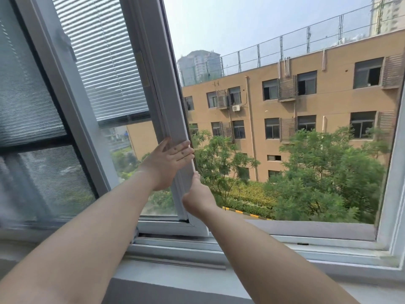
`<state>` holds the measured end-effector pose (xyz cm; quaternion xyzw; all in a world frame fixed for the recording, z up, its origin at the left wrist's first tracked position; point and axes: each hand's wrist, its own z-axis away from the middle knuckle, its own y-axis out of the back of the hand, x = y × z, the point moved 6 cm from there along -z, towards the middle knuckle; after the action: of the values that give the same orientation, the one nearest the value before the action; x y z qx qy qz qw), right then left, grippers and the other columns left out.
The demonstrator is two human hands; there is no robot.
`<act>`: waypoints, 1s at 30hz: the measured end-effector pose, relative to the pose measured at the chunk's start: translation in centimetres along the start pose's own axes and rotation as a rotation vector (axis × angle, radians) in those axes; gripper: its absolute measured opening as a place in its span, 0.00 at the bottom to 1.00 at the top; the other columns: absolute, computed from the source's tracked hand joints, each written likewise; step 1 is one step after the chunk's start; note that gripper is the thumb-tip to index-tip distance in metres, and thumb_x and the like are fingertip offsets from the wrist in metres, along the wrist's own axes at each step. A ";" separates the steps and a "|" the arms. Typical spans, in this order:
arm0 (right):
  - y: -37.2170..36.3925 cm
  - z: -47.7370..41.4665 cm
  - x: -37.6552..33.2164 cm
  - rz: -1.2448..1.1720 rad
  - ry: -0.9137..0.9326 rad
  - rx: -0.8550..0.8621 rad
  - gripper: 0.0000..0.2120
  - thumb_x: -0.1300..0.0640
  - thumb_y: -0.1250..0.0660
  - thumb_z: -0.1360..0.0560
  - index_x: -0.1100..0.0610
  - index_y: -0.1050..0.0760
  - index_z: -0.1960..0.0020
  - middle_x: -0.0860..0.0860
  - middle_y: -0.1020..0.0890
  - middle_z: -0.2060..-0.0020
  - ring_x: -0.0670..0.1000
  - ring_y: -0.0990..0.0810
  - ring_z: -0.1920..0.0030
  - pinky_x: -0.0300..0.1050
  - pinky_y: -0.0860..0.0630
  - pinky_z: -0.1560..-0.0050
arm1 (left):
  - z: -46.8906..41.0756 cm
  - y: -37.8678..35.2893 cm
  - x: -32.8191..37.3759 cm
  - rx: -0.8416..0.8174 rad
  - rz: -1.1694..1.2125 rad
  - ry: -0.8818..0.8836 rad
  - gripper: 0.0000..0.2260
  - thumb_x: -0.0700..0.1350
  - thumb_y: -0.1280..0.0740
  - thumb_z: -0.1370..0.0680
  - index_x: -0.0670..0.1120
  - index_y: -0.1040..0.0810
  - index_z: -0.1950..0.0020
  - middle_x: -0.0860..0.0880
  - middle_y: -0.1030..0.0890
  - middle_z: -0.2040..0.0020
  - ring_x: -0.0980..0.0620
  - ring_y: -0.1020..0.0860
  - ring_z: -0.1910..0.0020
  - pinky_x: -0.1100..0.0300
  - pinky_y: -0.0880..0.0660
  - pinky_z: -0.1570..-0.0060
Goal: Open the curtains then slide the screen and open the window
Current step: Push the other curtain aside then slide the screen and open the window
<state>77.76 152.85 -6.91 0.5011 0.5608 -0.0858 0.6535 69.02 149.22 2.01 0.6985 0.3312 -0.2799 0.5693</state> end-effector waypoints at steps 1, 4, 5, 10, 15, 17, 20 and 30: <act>-0.4 -0.1 -0.3 -0.006 0.008 -0.007 0.38 0.63 0.44 0.25 0.54 0.59 0.20 0.59 0.30 0.29 0.59 0.25 0.37 0.52 0.26 0.39 | 0.2 -0.3 -0.4 -0.007 0.002 0.008 0.33 0.40 0.48 0.22 0.51 0.61 0.21 0.54 0.63 0.22 0.53 0.70 0.25 0.39 0.65 0.27; -1.8 -0.7 -1.2 -0.015 0.024 -0.025 0.39 0.63 0.44 0.26 0.54 0.60 0.20 0.59 0.29 0.30 0.59 0.24 0.38 0.55 0.26 0.39 | 1.0 -1.5 -1.3 -0.034 0.011 0.034 0.33 0.40 0.48 0.22 0.51 0.60 0.20 0.54 0.62 0.21 0.53 0.70 0.25 0.39 0.64 0.27; -2.3 -0.9 -1.5 -0.017 0.029 -0.030 0.39 0.63 0.44 0.26 0.54 0.60 0.20 0.59 0.28 0.31 0.59 0.24 0.38 0.55 0.26 0.39 | 1.3 -2.0 -1.6 -0.047 0.011 0.042 0.33 0.40 0.48 0.22 0.51 0.60 0.20 0.54 0.62 0.21 0.53 0.70 0.25 0.38 0.63 0.27; -4.3 -1.5 -3.1 -0.014 0.060 -0.064 0.39 0.64 0.44 0.25 0.55 0.61 0.20 0.55 0.37 0.24 0.57 0.27 0.33 0.50 0.28 0.41 | 2.6 -3.0 -3.3 -0.099 0.006 0.057 0.34 0.39 0.48 0.23 0.50 0.60 0.20 0.53 0.62 0.21 0.53 0.69 0.25 0.39 0.63 0.26; -6.6 -2.7 -4.5 -0.022 0.090 -0.101 0.39 0.65 0.44 0.25 0.55 0.61 0.20 0.55 0.38 0.23 0.57 0.27 0.34 0.49 0.27 0.44 | 3.8 -4.4 -5.0 -0.147 -0.006 0.085 0.35 0.37 0.48 0.24 0.51 0.61 0.21 0.53 0.61 0.21 0.53 0.68 0.25 0.39 0.62 0.27; -7.4 -3.1 -4.9 -0.032 0.098 -0.117 0.39 0.64 0.44 0.26 0.56 0.61 0.21 0.57 0.38 0.23 0.57 0.28 0.32 0.50 0.27 0.39 | 4.2 -4.8 -5.4 -0.172 -0.010 0.095 0.35 0.38 0.48 0.23 0.51 0.61 0.21 0.54 0.61 0.21 0.53 0.68 0.25 0.39 0.61 0.26; -8.4 -3.7 -5.3 -0.039 0.107 -0.136 0.40 0.64 0.44 0.26 0.57 0.61 0.21 0.58 0.38 0.24 0.58 0.31 0.30 0.51 0.30 0.37 | 4.7 -5.2 -6.1 -0.205 -0.016 0.100 0.34 0.38 0.48 0.23 0.50 0.61 0.20 0.54 0.62 0.21 0.53 0.68 0.25 0.39 0.62 0.26; -11.6 -5.4 -7.0 -0.033 0.148 -0.200 0.39 0.63 0.43 0.25 0.57 0.61 0.21 0.57 0.40 0.23 0.58 0.31 0.29 0.53 0.28 0.36 | 6.1 -7.6 -7.9 -0.302 -0.065 0.153 0.33 0.38 0.50 0.23 0.50 0.62 0.21 0.52 0.63 0.21 0.52 0.68 0.24 0.39 0.61 0.26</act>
<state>63.94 148.20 -6.98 0.4292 0.6213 -0.0029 0.6555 58.07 143.11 2.24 0.6132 0.4344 -0.1914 0.6314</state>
